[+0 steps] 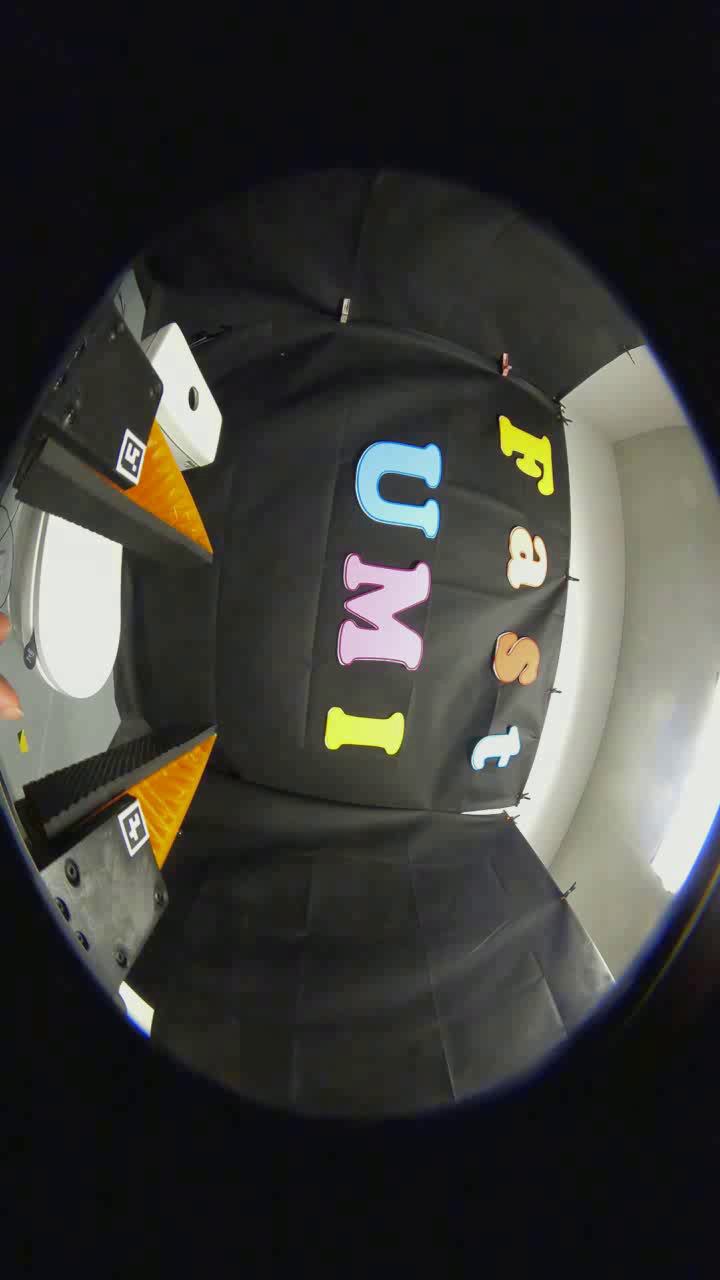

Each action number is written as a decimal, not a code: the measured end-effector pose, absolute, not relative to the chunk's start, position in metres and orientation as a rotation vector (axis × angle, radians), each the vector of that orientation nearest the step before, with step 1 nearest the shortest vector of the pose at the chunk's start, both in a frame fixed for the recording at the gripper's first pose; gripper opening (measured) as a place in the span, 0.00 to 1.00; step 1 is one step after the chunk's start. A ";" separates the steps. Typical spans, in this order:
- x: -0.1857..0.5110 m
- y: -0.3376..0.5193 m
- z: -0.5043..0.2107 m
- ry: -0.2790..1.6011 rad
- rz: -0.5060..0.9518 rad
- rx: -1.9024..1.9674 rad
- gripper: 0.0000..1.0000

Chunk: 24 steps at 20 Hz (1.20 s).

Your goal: Open the toilet lid.

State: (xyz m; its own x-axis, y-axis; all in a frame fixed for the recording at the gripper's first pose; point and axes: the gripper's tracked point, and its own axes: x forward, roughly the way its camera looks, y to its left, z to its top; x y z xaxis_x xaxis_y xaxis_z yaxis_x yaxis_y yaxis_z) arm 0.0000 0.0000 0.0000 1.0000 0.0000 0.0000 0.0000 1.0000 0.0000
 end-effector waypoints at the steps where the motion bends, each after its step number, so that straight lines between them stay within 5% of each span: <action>1: 0.000 0.000 0.000 0.000 0.000 0.000 0.98; 16: 0.024 -0.002 -0.033 -0.075 0.003 0.007 0.98; 24: 0.043 -0.008 -0.113 -0.062 0.031 -0.074 0.98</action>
State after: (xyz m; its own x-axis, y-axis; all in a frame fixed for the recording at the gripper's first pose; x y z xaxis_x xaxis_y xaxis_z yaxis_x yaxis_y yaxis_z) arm 0.0432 -0.0080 -0.1128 0.9976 0.0333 0.0611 -0.0286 0.9968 -0.0753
